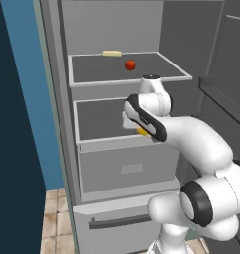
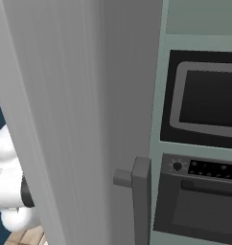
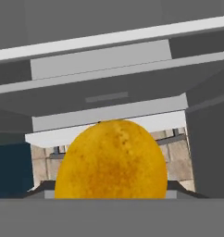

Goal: Pick up the mango and apple from the fridge and place one fruit on each plate on the dining counter.

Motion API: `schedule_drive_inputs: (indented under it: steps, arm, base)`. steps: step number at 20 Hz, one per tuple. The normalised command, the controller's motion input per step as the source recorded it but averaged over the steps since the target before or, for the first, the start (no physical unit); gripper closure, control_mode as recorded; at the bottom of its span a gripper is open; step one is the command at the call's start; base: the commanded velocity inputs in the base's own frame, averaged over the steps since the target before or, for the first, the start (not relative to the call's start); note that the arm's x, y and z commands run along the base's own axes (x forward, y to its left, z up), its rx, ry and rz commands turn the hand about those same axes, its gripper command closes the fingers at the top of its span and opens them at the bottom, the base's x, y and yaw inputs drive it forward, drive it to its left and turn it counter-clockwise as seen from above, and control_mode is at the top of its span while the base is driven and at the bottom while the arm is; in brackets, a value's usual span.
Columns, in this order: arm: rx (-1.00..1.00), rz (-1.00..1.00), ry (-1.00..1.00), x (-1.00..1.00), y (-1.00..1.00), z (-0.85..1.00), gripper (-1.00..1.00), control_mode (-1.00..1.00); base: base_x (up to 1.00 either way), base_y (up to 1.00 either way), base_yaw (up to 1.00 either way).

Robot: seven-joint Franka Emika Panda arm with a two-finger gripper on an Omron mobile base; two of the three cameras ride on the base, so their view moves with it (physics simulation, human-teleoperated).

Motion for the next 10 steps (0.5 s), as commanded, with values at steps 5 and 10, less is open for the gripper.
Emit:
schedule_drive_inputs:
  steps: [5,10]
  arm:
    - [0.00,-0.03,-0.01,-0.95,0.00,0.31,1.00,-1.00]
    - [0.00,0.00,-0.03,-0.88,0.00,0.38,1.00,-1.00]
  base:
    - [0.00,0.00,0.00]
    - [0.00,0.00,0.00]
